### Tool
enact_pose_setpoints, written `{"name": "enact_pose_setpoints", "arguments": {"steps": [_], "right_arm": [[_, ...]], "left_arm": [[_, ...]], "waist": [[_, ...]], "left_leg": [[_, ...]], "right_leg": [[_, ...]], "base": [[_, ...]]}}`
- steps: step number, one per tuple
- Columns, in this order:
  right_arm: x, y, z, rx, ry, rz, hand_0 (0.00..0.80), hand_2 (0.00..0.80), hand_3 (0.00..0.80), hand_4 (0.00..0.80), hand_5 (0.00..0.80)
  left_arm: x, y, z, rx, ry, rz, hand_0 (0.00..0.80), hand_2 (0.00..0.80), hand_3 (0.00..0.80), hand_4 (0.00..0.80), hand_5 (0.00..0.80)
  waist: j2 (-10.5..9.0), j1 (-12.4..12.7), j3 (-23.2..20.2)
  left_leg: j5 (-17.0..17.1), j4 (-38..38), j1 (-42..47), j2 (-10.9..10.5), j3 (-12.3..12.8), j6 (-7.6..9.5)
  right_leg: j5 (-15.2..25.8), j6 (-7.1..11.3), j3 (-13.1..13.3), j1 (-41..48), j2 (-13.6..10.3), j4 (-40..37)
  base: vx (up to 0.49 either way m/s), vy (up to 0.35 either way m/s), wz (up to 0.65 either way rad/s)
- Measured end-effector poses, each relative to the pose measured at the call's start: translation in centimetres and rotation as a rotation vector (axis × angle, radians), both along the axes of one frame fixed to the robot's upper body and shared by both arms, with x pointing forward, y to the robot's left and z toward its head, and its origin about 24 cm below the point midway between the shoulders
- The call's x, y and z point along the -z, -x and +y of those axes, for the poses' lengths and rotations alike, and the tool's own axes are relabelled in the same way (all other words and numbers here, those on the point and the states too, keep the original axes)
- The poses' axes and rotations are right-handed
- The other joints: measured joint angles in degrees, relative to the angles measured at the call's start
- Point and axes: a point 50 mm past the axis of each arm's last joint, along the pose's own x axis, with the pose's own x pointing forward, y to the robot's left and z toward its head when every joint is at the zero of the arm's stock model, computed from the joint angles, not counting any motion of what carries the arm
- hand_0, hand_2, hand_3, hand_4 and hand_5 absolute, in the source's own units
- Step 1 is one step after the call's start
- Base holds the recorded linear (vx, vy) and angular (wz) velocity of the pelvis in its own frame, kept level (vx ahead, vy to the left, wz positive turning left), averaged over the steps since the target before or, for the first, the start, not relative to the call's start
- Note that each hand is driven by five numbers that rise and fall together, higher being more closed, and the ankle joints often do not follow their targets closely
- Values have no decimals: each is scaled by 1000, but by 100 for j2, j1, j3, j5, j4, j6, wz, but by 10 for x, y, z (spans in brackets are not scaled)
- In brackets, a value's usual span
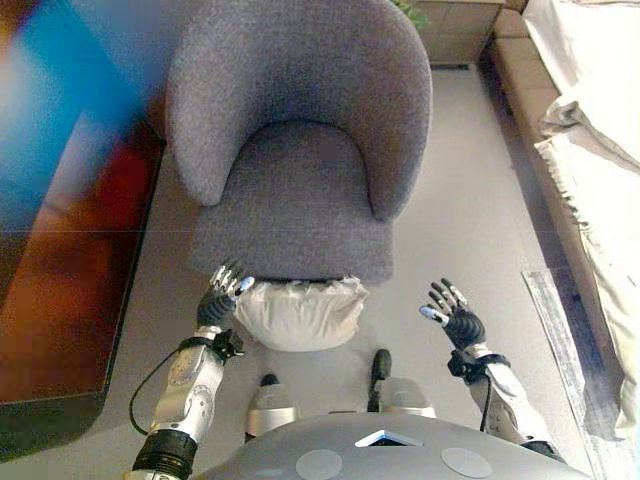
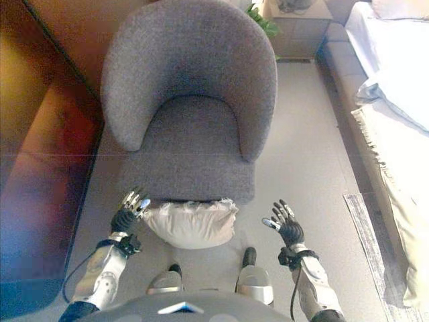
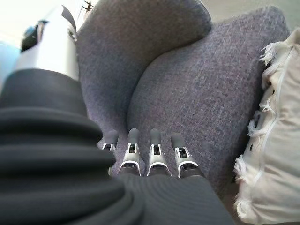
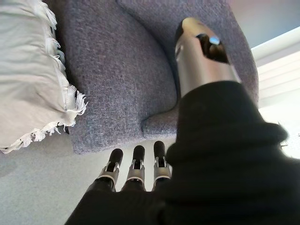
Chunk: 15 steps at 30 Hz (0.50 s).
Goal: Pick up the cushion and take it to the sofa
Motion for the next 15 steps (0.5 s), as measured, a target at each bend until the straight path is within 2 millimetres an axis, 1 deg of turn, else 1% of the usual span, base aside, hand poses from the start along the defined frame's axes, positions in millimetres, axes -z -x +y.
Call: {"name": "enact_pose_setpoints", "arguments": {"steps": [2,4,7,9,11,12,13,14,15], "right_arm": [[-2,-2,-2,19,-17,-10,0,0,0,0,0],[0,2,-2,30,-32,-3,0,0,0,0,0],[0,9,3,11,-35,2,0,0,0,0,0],[1,10,6,-13,-36,3,0,0,0,0,0],[2,9,10,-57,-19,6,0,0,0,0,0],[2,7,14,-82,-13,3,0,0,0,0,0],[2,5,19,-111,-8,2,0,0,0,0,0],[1,4,21,-123,-6,0,0,0,0,0,0],[0,3,20,-124,1,-4,0,0,0,0,0]], "left_arm": [[0,0,-2,8,8,-5,0,0,0,0,0],[-1,-1,-2,14,10,-8,0,0,0,0,0],[0,2,-1,10,7,-1,0,0,0,0,0],[0,1,1,-5,23,-3,0,0,0,0,0],[-1,0,3,-29,39,-6,0,0,0,0,0],[-2,-1,5,-36,44,-11,0,0,0,0,0],[-2,0,8,-44,47,-9,0,0,0,0,0],[-1,1,10,-46,52,0,0,0,0,0,0],[-1,1,10,-48,59,0,0,0,0,0,0]], "waist": [[28,-16,15],[17,-19,11],[11,-34,11],[-16,-32,-3],[-91,-23,43],[-222,-7,122],[-360,56,182],[-420,122,205],[-479,143,217]], "left_leg": [[0,-116,47,-6,-27,-1],[-3,-203,133,-5,-23,4],[-2,-262,203,-5,43,-6],[0,-215,192,23,68,-6],[17,66,67,98,87,-33],[18,404,-28,70,68,-26],[17,899,-191,105,-1,-16],[45,1331,-354,139,-82,30],[108,1651,-472,181,-89,115]], "right_leg": [[17,13,-4,4,-10,3],[19,20,-12,55,-30,10],[-47,49,11,53,-64,140],[-131,28,28,-73,-48,311],[-328,-49,40,-283,-13,667],[-476,-117,124,-368,-26,878],[-586,-185,191,-435,-22,1099],[-646,-249,280,-455,-12,1189],[-654,-306,320,-392,-6,1160]], "base": [[117,-16,7],[88,-69,2],[20,-147,-3],[-45,-223,-7],[-26,-243,-11],[6,-170,-27],[44,-89,-40],[75,-29,-43],[73,3,-18]]}}
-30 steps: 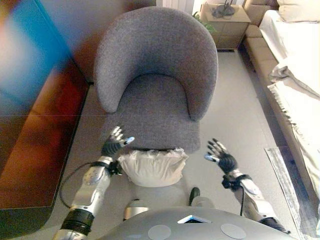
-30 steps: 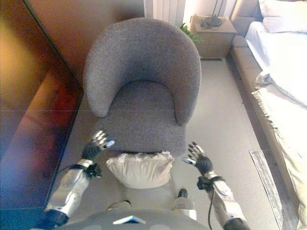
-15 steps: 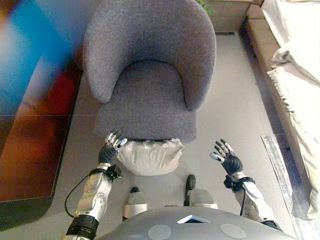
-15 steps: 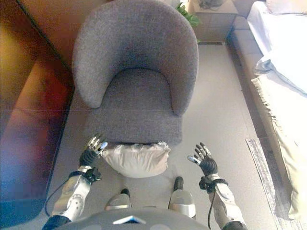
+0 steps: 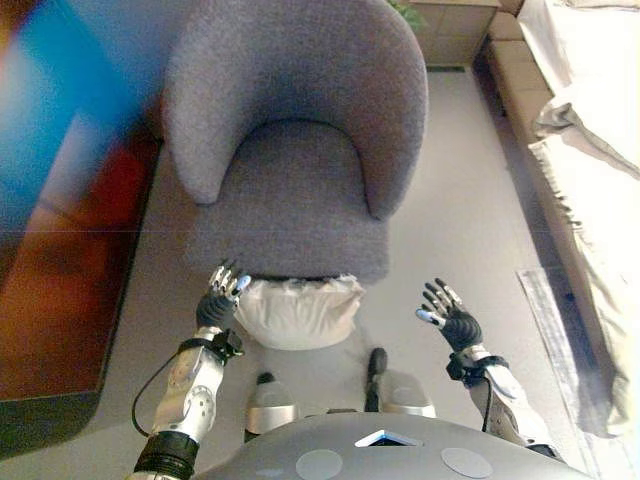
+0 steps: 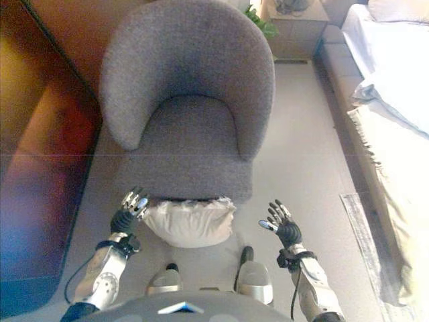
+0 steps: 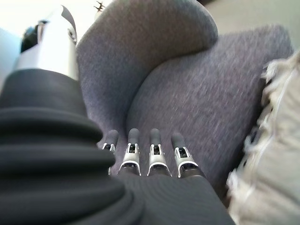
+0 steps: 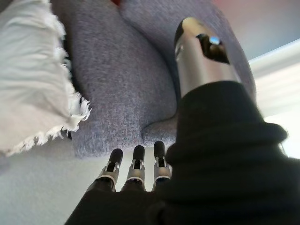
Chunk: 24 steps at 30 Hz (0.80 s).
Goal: Pick up the cushion and take it to the sofa
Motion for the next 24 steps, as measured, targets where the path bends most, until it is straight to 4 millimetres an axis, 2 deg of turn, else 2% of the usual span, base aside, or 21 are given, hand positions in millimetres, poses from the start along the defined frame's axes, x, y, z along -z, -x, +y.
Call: {"name": "enact_pose_setpoints", "arguments": {"steps": [1,2,4,5,6,7,9,10,14,17,21,24], "right_arm": [[-2,-3,-2,2,10,-10,0,0,0,0,0],[-2,-1,-7,6,24,-3,0,0,0,0,0],[-5,-2,-15,16,50,-6,0,0,0,0,0],[-5,0,-20,26,60,0,0,0,0,0,0],[-5,2,-22,26,67,4,0,0,0,0,0],[-4,2,-20,29,59,7,0,0,0,0,0],[1,10,-8,39,12,21,0,0,0,0,0],[2,13,-8,43,8,22,0,0,0,0,0],[-1,11,-8,46,9,4,0,0,0,0,0],[-1,11,-9,48,10,5,0,0,0,0,0],[-1,11,-9,48,11,4,0,0,0,0,0],[-1,10,-9,52,19,4,0,0,0,0,0]], "left_arm": [[0,-1,-2,6,4,-3,0,0,0,0,0],[0,-1,-5,20,11,-5,0,0,0,0,0],[-1,-5,-13,34,34,-23,0,0,0,0,0],[-3,-9,-16,37,47,-37,0,0,0,0,0],[-3,-11,-20,37,61,-47,0,0,0,0,0],[-4,-11,-19,34,62,-49,0,0,0,0,0],[-5,-8,-13,40,37,-45,0,0,0,0,0],[-4,-7,-13,40,38,-39,0,0,0,0,0],[-4,-6,-14,45,46,-41,0,0,0,0,0],[-5,-7,-15,48,48,-46,0,0,0,0,0],[-4,-6,-14,49,42,-42,0,0,0,0,0],[-6,-9,-13,61,30,-48,0,0,0,0,0]], "waist": [[-40,-13,6],[1,-29,29],[223,-43,109],[315,-39,153],[493,-34,145],[604,4,209],[446,-2,192],[411,-7,163],[501,-5,102],[562,-5,77],[559,39,91],[529,175,100]], "left_leg": [[34,246,-174,36,0,51],[17,215,-206,34,22,22],[-52,-216,-270,-3,62,-33],[-58,-571,-230,-52,60,-37],[-65,-949,-179,-21,53,-19],[0,-1077,-141,55,88,-380],[56,-1182,-1,-10,241,-375],[57,-1207,81,-22,214,-371],[82,-1284,83,-121,215,-338],[60,-1276,83,-234,184,-324],[-190,-957,5,-390,163,-220],[-414,-604,-254,-521,167,-70]], "right_leg": [[23,-50,-20,98,13,-56],[16,-71,-31,59,31,-37],[36,-93,-35,25,60,-59],[52,-67,-59,-1,73,-83],[93,-4,-125,-47,132,-109],[133,33,-177,-35,156,48],[-580,61,-212,-153,-27,888],[-633,60,-217,-130,-31,876],[-613,102,-197,-133,-117,825],[-561,227,-165,-79,-205,717],[-546,336,-69,14,-358,638],[-471,443,-19,-62,-510,574]], "base": [[95,28,-4],[113,35,0],[129,32,-3],[152,45,-2],[149,55,-8],[186,89,-2],[174,117,11],[168,137,9],[177,177,1],[196,193,3],[146,179,-1],[96,184,-2]]}}
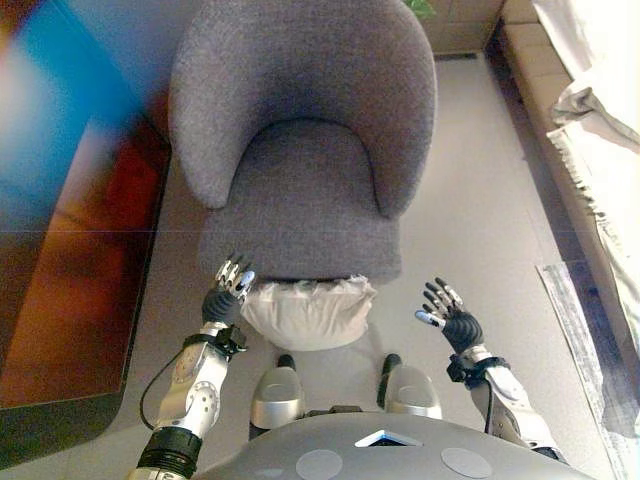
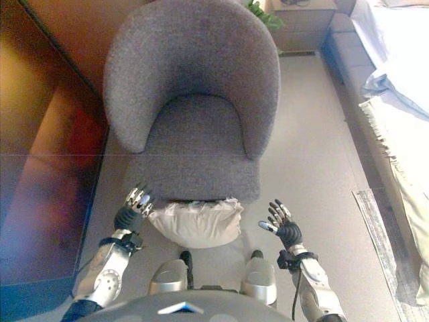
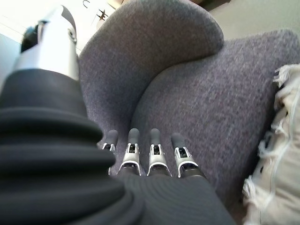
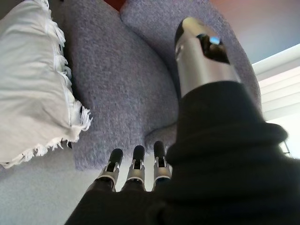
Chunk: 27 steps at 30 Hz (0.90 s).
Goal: Pick up the cushion and take it to the sofa
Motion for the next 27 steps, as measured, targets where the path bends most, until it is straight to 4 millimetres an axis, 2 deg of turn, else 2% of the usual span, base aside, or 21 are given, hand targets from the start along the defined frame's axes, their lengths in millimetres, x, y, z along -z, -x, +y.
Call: {"name": "enact_pose_setpoints", "arguments": {"steps": [3,4,5,6,7,8,10,12,14,15,16,17,18,21,24,27], "right_arm": [[-1,-7,-1,2,37,-17,0,0,0,0,0],[-1,-12,-1,1,57,-20,0,0,0,0,0],[-2,-19,0,-2,79,-28,0,0,0,0,0],[-2,-25,1,0,98,-34,0,0,0,0,0],[-4,-32,2,-3,119,-43,0,0,0,0,0],[-6,-43,5,-16,142,-57,0,0,0,0,0],[-14,-69,12,-48,197,-107,0,0,0,0,0],[-25,-98,18,-76,246,-162,0,0,0,0,0],[-41,-123,26,-105,269,-222,0,0,0,0,0],[-50,-134,29,-113,274,-254,0,0,0,0,0],[-60,-144,32,-117,278,-290,0,0,0,0,0],[-67,-150,35,-120,279,-314,0,0,0,0,0],[-76,-158,38,-130,285,-345,0,0,0,0,0],[-101,-175,39,-133,315,-421,0,0,0,0,0],[-104,-177,25,-108,368,-398,0,0,0,0,0],[-114,-186,22,-95,391,-410,0,0,0,0,0]], "left_arm": [[-2,-4,7,38,-70,14,0,0,0,0,0],[-3,-6,10,43,-99,17,0,0,0,0,0],[-3,-10,14,47,-140,27,0,0,0,0,0],[-4,-14,18,32,-165,33,0,0,0,0,0],[-4,-20,23,20,-207,44,0,0,0,0,0],[-3,-23,29,0,-248,58,0,0,0,0,0],[-14,-38,38,-28,-339,19,0,0,0,0,0],[-36,-62,40,-49,-420,-74,0,0,0,0,0],[-53,-80,37,-94,-444,-154,0,0,0,0,0],[-59,-89,35,-112,-452,-178,0,0,0,0,0],[-65,-97,33,-133,-451,-203,0,0,0,0,0],[-72,-104,32,-154,-449,-230,0,0,0,0,0],[-77,-107,32,-176,-449,-254,0,0,0,0,0],[-72,-106,29,-209,-434,-245,0,0,0,0,0],[-73,-112,24,-215,-414,-254,0,0,0,0,0],[-82,-125,21,-225,-408,-286,0,0,0,0,0]], "waist": [[-100,143,-6],[-119,148,-9],[-132,254,9],[-205,268,40],[-240,296,63],[-241,311,66],[-331,361,177],[-420,431,511],[-398,438,751],[-358,424,898],[-352,417,997],[-387,430,1133],[-352,422,1259],[-264,305,1562],[-237,118,1690],[-218,94,1764]], "left_leg": [[-167,317,-322,-157,43,176],[-158,349,-401,-177,133,205],[-168,392,-493,-126,262,251],[-250,594,-577,-182,326,259],[-345,779,-632,-189,347,269],[-416,931,-742,-142,340,296],[-493,1194,-1140,-64,371,322],[-521,1585,-1640,65,466,368],[-548,1878,-2058,270,545,405],[-554,2045,-2252,376,565,415],[-587,2229,-2492,444,550,438],[-602,2366,-2647,470,531,405],[-640,2554,-2814,519,461,330],[-645,2844,-3356,475,152,324],[-656,3173,-3918,383,61,338],[-746,3618,-4465,321,-30,365]], "right_leg": [[129,60,-56,-173,-187,-141],[123,25,-238,-187,-290,-220],[130,-131,-403,-269,-438,-58],[67,-525,-509,-440,-556,288],[210,-329,-494,-525,-605,373],[392,-256,-488,-585,-584,352],[598,-237,-486,-808,-531,44],[710,-262,-570,-1147,-531,-45],[635,-243,-752,-1536,-571,202],[483,-265,-778,-1722,-621,515],[287,-236,-698,-1932,-684,956],[264,-55,-675,-2066,-747,1193],[302,65,-630,-2250,-700,1349],[272,-25,-435,-2898,-645,1740],[130,-65,-303,-3512,-784,2275],[-124,-90,-177,-4125,-930,2935]], "base": [[44,178,1],[50,146,-11],[-3,92,-11],[-102,52,-22],[-207,-18,-24],[-263,-72,-36],[-312,-106,-44],[-270,-129,-41],[-183,-101,-31],[-101,-75,-17],[-83,-39,-6],[-79,-1,-14],[-82,25,-23],[-79,36,-25],[-55,68,15],[-17,95,20]]}}
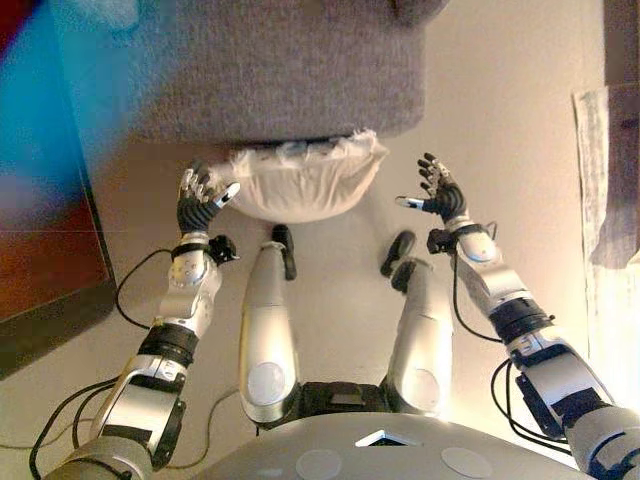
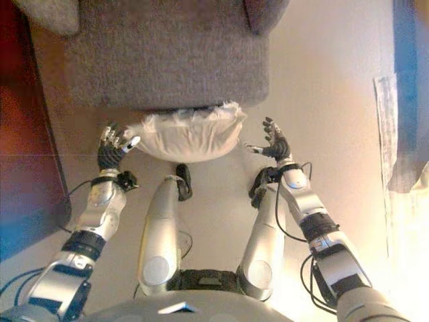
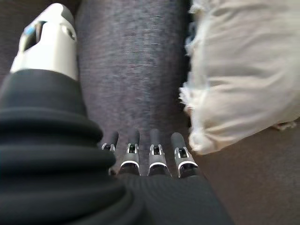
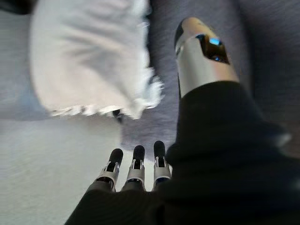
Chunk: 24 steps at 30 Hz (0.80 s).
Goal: Pick up the cushion and take it to the sofa
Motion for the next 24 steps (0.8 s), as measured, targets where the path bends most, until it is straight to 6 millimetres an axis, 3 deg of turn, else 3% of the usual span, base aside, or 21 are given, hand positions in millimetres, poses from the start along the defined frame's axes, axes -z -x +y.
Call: {"name": "enact_pose_setpoints", "arguments": {"steps": [4,7,16,24], "right_arm": [[-33,-21,1,-11,25,-83,0,0,0,0,0],[-47,-31,-3,-4,37,-105,0,0,0,0,0],[-46,-32,-5,-46,47,-61,0,0,0,0,0],[-53,-40,-10,-64,75,-19,0,0,0,0,0]], "left_arm": [[-12,-15,-3,-10,19,-40,0,0,0,0,0],[-13,-17,-2,-50,68,-57,0,0,0,0,0],[-1,-7,12,-170,193,-42,0,0,0,0,0],[10,-5,13,-166,247,20,0,0,0,0,0]], "waist": [[78,-9,38],[121,-2,46],[195,15,62],[249,22,52]], "left_leg": [[-185,683,-721,-95,-103,51],[-294,1063,-1088,-106,-112,75],[-558,2096,-2006,-118,-368,28],[-582,2412,-2266,-88,-460,0]], "right_leg": [[-278,-1,317,-816,-130,828],[-395,12,503,-1253,-195,1255],[-813,-33,821,-2196,-202,2403],[-862,-56,887,-2443,-189,2735]], "base": [[4,91,12],[31,33,4],[41,-6,6],[37,-18,0]]}}
